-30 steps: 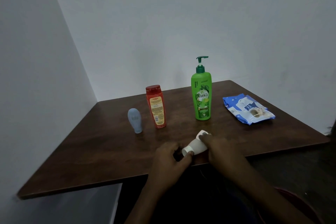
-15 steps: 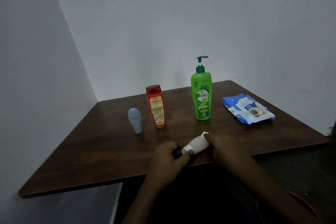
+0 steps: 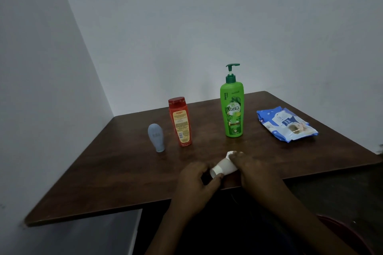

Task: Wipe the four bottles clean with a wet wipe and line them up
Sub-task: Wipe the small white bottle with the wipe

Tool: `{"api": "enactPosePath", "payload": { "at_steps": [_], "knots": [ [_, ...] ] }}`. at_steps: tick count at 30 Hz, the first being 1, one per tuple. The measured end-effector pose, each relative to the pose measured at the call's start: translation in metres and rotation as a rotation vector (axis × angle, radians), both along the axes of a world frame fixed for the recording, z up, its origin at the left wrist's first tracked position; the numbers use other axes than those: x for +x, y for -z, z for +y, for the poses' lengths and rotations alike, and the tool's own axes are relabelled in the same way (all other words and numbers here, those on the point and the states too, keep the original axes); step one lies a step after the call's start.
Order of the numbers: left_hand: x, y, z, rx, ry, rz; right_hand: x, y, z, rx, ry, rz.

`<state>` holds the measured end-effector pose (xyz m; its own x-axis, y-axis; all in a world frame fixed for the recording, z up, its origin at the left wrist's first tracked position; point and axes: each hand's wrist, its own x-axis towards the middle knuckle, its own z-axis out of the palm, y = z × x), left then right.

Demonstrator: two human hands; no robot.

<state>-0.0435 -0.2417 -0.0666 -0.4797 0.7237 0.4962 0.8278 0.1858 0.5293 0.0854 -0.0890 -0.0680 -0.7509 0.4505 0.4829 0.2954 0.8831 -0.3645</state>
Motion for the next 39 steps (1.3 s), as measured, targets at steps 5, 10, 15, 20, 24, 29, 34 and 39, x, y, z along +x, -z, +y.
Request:
{"api": "enactPosePath", "payload": {
  "at_steps": [5, 10, 15, 20, 24, 29, 34, 39],
  "knots": [
    [0.000, -0.002, -0.001, -0.044, -0.006, 0.031, 0.008, -0.012, 0.001, -0.079, 0.001, 0.021],
    [0.006, -0.010, -0.007, 0.056, 0.023, -0.325, 0.008, -0.013, -0.004, -0.123, -0.021, 0.099],
    [0.021, -0.032, -0.014, 0.407, 0.017, -0.666, 0.006, -0.016, -0.028, 0.281, -0.192, 0.321],
    [0.036, -0.053, -0.024, 0.565, -0.043, -0.622, 0.010, -0.046, -0.029, 0.438, -0.248, 0.336],
    [0.053, -0.067, -0.031, 0.607, -0.084, -0.562, 0.013, -0.072, -0.017, 0.288, -0.044, 0.428],
    [0.064, -0.093, -0.041, 0.663, -0.042, -0.566, 0.022, -0.084, -0.053, 0.483, -0.167, 0.549],
    [0.075, -0.111, -0.042, 0.633, 0.044, -0.915, 0.034, -0.096, -0.038, 0.600, -0.260, 0.540],
    [0.096, -0.118, -0.040, 0.626, 0.203, -1.365, 0.036, -0.096, -0.022, 0.446, -0.098, 0.643]
  ]
}}
